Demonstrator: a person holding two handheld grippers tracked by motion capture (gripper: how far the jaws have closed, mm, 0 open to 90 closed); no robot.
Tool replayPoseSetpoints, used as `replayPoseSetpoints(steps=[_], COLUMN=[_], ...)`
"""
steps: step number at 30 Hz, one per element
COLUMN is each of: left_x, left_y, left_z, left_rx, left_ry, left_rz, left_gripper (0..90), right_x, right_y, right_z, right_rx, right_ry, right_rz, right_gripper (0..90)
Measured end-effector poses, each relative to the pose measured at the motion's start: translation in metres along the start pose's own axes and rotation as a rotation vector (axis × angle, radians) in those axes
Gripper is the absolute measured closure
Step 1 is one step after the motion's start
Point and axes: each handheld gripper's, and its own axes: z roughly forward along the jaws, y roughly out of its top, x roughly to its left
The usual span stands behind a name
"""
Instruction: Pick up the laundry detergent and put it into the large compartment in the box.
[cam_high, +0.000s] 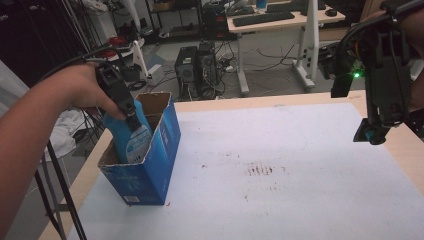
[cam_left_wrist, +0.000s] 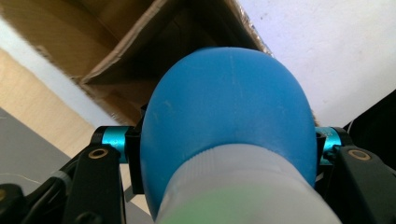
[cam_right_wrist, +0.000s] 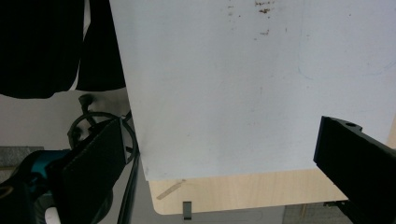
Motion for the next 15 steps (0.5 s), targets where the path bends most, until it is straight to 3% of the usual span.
replayPoseSetpoints(steps=[8,15], left_x=[0.001,0.001], left_y=[0.001,0.0], left_z=[0.021,0.036], left_rx=[0.021,0.034], left_ry=[-0.019,-0.009], left_rz=[0.068,0.13], left_gripper=[39.6,39.5], right_x=[0.0,0.001], right_y=[0.0,-0.002], right_z=[0.003,0.002], right_rx=[0.004,0.0], right_ry=[0.003,-0.004], right_rz=[-0.005,0.0], right_gripper=[1.5,1.5])
